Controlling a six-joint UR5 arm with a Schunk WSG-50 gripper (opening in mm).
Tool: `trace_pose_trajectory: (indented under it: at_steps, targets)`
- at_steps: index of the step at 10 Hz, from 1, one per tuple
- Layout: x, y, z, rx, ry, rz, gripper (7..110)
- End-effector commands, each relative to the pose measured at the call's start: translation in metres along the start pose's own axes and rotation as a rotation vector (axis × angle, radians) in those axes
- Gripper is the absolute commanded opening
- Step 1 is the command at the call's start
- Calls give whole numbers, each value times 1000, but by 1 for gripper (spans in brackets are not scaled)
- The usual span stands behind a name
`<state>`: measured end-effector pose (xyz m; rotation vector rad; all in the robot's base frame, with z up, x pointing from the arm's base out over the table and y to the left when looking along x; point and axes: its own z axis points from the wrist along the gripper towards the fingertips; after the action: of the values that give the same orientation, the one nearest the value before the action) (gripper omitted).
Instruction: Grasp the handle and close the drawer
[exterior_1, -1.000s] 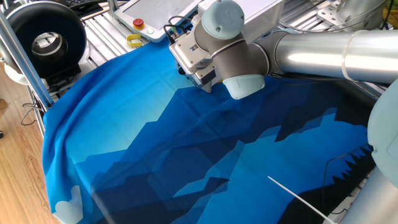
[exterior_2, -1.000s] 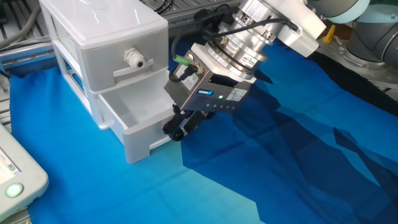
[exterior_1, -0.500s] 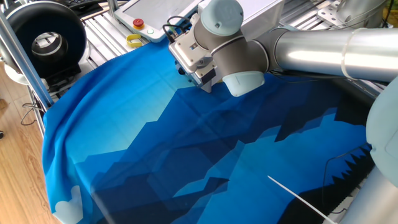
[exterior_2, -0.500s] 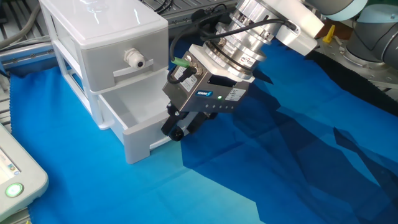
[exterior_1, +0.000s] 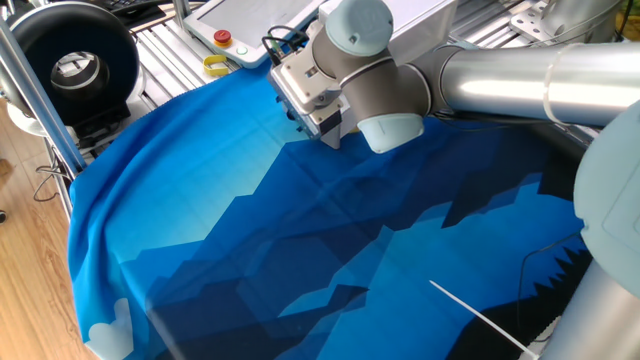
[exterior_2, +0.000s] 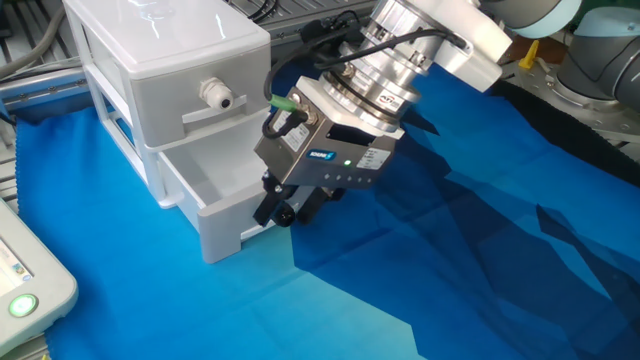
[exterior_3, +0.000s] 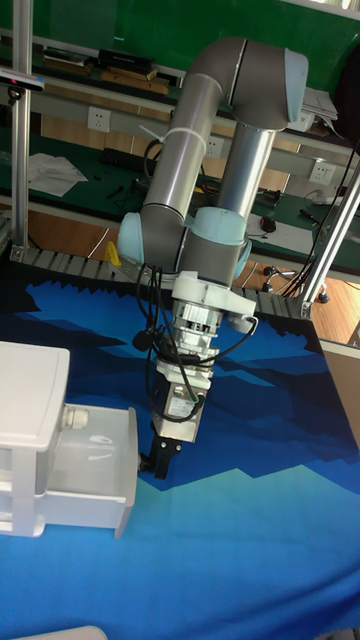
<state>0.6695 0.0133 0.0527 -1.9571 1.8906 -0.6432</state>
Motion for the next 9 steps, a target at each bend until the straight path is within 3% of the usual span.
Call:
trace_pose_trajectory:
  at_steps: [1,3,5,6,9]
  targets:
    - [5,-4,1,14,4,59,44]
    - [9,-5,-2,48,31,100,44]
    - [10,-3,-2,44,35,99,44]
    - [9,-2,-2,38,34,97,7]
    - [11,1,-2,26,39,104,7]
